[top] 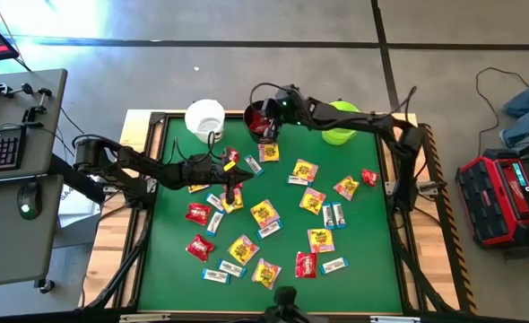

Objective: Sort candy by brand, put in halloween buckets
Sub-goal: Put the red candy into the black bucket

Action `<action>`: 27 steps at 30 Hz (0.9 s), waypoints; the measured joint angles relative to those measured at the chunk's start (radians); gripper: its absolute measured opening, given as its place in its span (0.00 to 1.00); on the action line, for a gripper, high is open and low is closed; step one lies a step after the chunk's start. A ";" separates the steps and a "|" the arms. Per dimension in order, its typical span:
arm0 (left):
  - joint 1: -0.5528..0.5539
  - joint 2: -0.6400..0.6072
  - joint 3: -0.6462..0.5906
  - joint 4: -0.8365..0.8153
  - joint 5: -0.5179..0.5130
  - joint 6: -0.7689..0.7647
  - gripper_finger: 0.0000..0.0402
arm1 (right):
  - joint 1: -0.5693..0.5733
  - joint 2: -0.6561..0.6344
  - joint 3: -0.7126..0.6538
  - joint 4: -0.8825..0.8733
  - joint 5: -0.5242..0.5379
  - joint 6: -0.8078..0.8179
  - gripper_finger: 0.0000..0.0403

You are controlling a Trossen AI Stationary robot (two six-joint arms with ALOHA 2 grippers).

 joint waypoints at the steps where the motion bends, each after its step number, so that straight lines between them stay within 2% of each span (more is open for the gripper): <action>1: 0.000 0.000 0.000 0.000 0.001 -0.005 0.02 | -0.007 0.011 0.012 -0.016 -0.002 0.007 0.00; 8: 0.000 0.000 0.000 -0.003 -0.012 -0.031 0.02 | -0.037 0.092 0.054 -0.080 -0.039 0.019 0.00; 15: 0.011 0.000 0.000 -0.015 -0.054 -0.096 0.02 | -0.046 0.102 0.067 -0.121 -0.061 0.051 0.01; 18: 0.022 0.000 0.000 -0.015 -0.054 -0.118 0.02 | -0.044 0.095 0.067 -0.126 -0.061 0.052 0.07; 24: 0.033 0.000 0.000 -0.010 -0.057 -0.110 0.00 | -0.042 0.090 0.067 -0.135 -0.060 0.120 0.26; 27: 0.033 0.000 0.000 -0.009 -0.056 -0.094 0.00 | -0.039 0.089 0.067 -0.134 -0.060 0.140 0.31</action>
